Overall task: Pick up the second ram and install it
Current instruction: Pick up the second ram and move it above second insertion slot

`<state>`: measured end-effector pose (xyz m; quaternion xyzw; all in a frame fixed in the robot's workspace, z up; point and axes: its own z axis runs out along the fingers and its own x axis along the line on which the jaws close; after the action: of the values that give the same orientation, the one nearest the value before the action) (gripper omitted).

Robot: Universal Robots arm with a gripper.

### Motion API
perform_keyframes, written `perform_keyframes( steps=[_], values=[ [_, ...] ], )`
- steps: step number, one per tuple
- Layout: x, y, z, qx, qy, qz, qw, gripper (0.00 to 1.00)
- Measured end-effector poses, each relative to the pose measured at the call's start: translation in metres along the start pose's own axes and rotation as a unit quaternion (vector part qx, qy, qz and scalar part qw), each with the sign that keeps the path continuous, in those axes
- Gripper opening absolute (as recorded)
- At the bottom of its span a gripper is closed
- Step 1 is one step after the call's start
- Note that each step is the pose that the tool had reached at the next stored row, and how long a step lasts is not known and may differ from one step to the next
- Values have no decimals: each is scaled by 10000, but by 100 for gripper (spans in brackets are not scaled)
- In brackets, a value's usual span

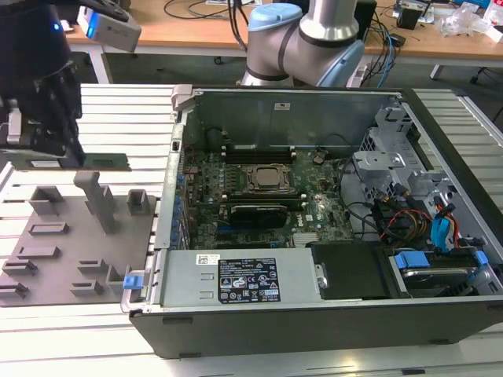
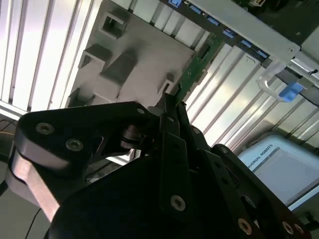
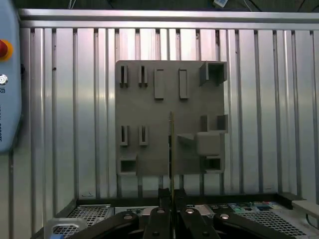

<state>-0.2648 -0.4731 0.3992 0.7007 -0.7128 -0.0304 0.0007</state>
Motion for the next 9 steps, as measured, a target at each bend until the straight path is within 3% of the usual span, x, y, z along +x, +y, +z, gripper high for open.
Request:
perform_keyframes(
  steps=[1, 2, 6, 9],
  values=[
    [-3, -171, -7, -3, 0, 0, 10000, 14],
    [-4, -241, -10, -4, 0, 0, 10000, 14],
    [-7, -401, -18, -9, 1, 1, 10000, 14],
    [-10, -569, -25, -12, 1, 1, 10000, 14]
  ],
)
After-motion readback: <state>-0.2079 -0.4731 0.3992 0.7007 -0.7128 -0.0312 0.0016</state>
